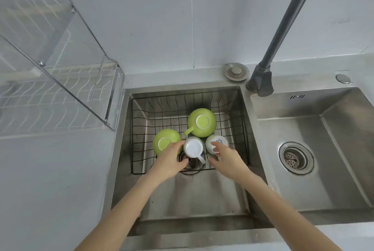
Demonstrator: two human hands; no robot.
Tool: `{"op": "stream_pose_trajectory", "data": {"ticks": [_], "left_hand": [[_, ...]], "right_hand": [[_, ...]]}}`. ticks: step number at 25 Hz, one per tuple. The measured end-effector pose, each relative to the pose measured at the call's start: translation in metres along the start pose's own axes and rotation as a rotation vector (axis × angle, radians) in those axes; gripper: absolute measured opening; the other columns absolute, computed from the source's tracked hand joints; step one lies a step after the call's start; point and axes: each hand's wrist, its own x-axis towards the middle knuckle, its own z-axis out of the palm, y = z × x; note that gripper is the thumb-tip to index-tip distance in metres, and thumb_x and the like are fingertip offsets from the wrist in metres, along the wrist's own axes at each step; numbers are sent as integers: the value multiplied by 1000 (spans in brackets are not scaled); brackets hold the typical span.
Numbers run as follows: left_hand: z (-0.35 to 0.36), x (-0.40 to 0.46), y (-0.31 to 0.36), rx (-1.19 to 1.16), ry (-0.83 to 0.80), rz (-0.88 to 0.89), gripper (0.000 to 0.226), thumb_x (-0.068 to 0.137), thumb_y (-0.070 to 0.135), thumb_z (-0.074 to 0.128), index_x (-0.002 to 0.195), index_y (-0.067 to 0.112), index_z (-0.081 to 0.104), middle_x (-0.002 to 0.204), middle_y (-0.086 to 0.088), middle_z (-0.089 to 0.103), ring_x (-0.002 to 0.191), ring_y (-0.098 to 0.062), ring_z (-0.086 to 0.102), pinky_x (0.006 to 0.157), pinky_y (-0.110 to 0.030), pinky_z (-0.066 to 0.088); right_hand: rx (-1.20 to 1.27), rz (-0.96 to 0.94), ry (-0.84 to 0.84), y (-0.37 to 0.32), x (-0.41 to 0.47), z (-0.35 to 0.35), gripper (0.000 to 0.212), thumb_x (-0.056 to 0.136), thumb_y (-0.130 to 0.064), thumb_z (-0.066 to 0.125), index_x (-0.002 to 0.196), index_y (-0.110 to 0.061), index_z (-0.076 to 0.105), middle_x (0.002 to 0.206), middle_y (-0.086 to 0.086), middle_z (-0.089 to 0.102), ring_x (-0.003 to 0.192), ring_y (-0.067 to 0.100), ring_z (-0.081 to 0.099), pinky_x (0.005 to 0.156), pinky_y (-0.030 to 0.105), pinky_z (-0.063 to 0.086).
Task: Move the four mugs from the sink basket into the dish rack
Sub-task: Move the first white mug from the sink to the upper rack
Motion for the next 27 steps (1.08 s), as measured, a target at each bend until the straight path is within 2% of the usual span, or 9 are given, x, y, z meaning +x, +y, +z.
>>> {"op": "stream_pose_trajectory", "data": {"ticks": [3, 6, 8, 9, 12, 16, 20, 24, 27], "left_hand": [[13, 17, -11, 43, 40, 5, 64, 85, 16, 55, 140, 13, 24, 148, -8, 30, 134, -23, 34, 108, -35, 33], [26, 34, -21, 34, 49, -14, 68, 84, 14, 55, 142, 12, 18, 150, -6, 24, 136, -23, 30, 110, -34, 30], [30, 46, -25, 27, 39, -16, 70, 84, 13, 56, 142, 11, 17, 151, -5, 23, 137, -21, 28, 109, -31, 28], [33, 51, -28, 22, 33, -14, 70, 83, 13, 56, 142, 11, 17, 150, -5, 24, 137, -20, 28, 108, -28, 28], [41, 65, -32, 0, 6, -19, 69, 82, 14, 59, 140, 11, 22, 147, -6, 30, 135, -19, 32, 103, -24, 30], [50, 71, -34, 2, 31, -37, 69, 80, 17, 63, 138, 11, 25, 141, -7, 34, 129, -24, 38, 97, -36, 42], [56, 70, -35, 75, 89, -27, 71, 78, 20, 64, 138, 12, 26, 137, -8, 38, 126, -24, 40, 90, -38, 47], [56, 67, -32, 57, 138, -36, 69, 79, 24, 64, 137, 14, 28, 140, -4, 40, 126, -23, 43, 87, -37, 47], [50, 61, -29, 44, 144, -39, 67, 79, 27, 64, 136, 17, 30, 138, -1, 42, 125, -20, 43, 84, -34, 46]], "right_hand": [[23, 23, -20, 5, 19, 11, 52, 88, -21, 54, 136, -13, 38, 125, 13, 58, 118, 27, 52, 97, 35, 43], [48, 42, -56, 6, 36, 25, 53, 86, -18, 54, 137, -13, 37, 95, 2, 50, 90, 16, 47, 78, 25, 39], [26, 35, -64, 5, 48, 31, 60, 84, -17, 53, 140, -16, 32, 103, 1, 52, 93, 20, 50, 78, 28, 43], [17, 33, -60, 5, 53, 35, 62, 84, -17, 53, 141, -16, 29, 114, 7, 55, 102, 26, 54, 83, 33, 46], [14, 61, -52, 1, 64, 39, 67, 86, -17, 52, 145, -16, 20, 139, 14, 45, 123, 33, 49, 94, 37, 44], [-7, 81, -70, 3, 71, 49, 69, 87, -13, 51, 145, -13, 14, 147, 13, 34, 128, 31, 44, 97, 37, 41], [42, 79, -30, 5, 69, 55, 71, 87, -10, 51, 146, -14, 12, 149, 10, 31, 131, 29, 41, 99, 37, 41], [118, 86, 40, 5, 67, 54, 62, 87, -7, 50, 143, -15, 25, 140, 9, 45, 126, 28, 47, 97, 35, 42], [127, 87, 88, 3, 63, 49, 55, 88, -7, 46, 141, -15, 33, 112, 8, 59, 109, 29, 56, 89, 34, 46]]}}
